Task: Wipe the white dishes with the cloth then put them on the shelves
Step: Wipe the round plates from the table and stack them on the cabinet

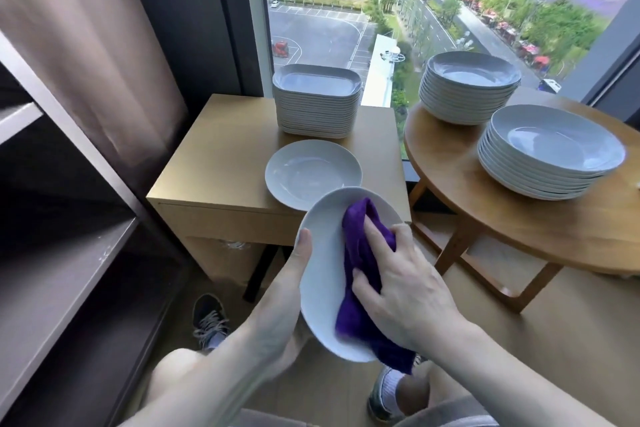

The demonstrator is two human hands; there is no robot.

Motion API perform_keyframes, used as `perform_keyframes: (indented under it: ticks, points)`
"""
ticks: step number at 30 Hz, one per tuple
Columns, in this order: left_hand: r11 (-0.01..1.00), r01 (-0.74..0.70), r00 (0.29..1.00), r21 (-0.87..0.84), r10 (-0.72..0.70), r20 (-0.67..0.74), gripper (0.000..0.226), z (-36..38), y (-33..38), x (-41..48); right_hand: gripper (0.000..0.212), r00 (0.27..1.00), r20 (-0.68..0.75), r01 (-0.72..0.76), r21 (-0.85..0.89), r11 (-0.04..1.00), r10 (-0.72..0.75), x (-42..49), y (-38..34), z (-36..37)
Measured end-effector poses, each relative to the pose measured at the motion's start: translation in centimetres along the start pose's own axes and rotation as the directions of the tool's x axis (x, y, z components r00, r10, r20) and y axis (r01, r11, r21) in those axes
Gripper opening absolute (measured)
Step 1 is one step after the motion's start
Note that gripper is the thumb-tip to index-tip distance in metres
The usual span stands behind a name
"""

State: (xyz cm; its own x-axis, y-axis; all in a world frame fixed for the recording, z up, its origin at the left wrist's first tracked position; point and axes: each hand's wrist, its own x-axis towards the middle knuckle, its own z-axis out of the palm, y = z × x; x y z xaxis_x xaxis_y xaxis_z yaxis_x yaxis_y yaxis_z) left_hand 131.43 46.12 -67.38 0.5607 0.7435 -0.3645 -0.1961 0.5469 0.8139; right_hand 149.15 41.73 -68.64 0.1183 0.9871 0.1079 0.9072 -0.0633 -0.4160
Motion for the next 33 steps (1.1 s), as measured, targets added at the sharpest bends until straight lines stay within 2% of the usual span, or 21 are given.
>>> perform_keyframes:
  ticks: [3,6,9,13,15,17,20,24,28,30,33]
  points:
    - [0.997,-0.040,0.998,0.067,0.043,-0.048,0.057,-0.6,0.4,0.0,0.071,0.994,0.001,-0.111,-0.125,0.986,0.112,0.7,1.0,-0.3]
    - [0.994,-0.084,0.993,0.064,0.089,-0.081,0.053,-1.1,1.0,0.3,0.062,0.986,0.106,-0.097,-0.252,0.963,0.127,0.4,0.9,-0.2]
    - [0.983,-0.152,0.978,0.105,0.165,-0.128,0.055,-1.7,1.8,0.5,0.050,0.973,0.231,0.039,-0.208,0.977,0.010,-0.6,-0.4,-0.1]
    - [0.983,-0.150,0.975,0.107,0.166,-0.151,0.064,-2.1,2.0,0.6,0.049,0.927,0.297,0.268,-0.104,0.958,-0.227,-2.0,-2.3,0.0]
    - [0.986,-0.118,0.979,0.119,0.135,-0.152,0.066,-1.6,1.8,0.5,0.047,0.903,0.268,0.366,-0.068,0.928,-0.336,-2.6,-3.1,0.2]
    - [0.989,-0.069,0.987,0.135,0.087,-0.138,0.073,-0.9,1.2,0.3,0.047,0.910,0.176,0.391,-0.068,0.918,-0.375,-2.6,-3.3,0.2]
    - [0.986,-0.014,0.996,0.169,0.030,-0.089,0.081,-0.1,0.3,0.4,0.052,0.943,-0.004,0.331,-0.113,0.937,-0.334,-2.0,-3.0,-0.1]
    - [0.980,-0.001,1.000,0.200,0.004,-0.012,0.074,0.5,-0.2,0.2,0.058,0.982,-0.092,0.146,-0.193,0.970,-0.166,-0.1,-0.9,-0.8]
    - [0.968,-0.025,0.999,0.248,0.019,0.026,0.065,0.4,0.1,-0.1,0.057,0.998,-0.002,-0.061,-0.251,0.966,0.062,1.4,2.1,-1.2]
    - [0.967,-0.061,0.998,0.247,0.065,-0.008,0.057,0.3,0.9,0.0,0.053,0.994,0.063,-0.073,-0.266,0.961,0.093,1.5,2.6,-0.9]
    - [0.961,-0.117,0.989,0.249,0.136,-0.058,0.051,-0.6,1.9,0.2,0.043,0.985,0.169,0.004,-0.230,0.973,0.036,0.9,2.0,-0.1]
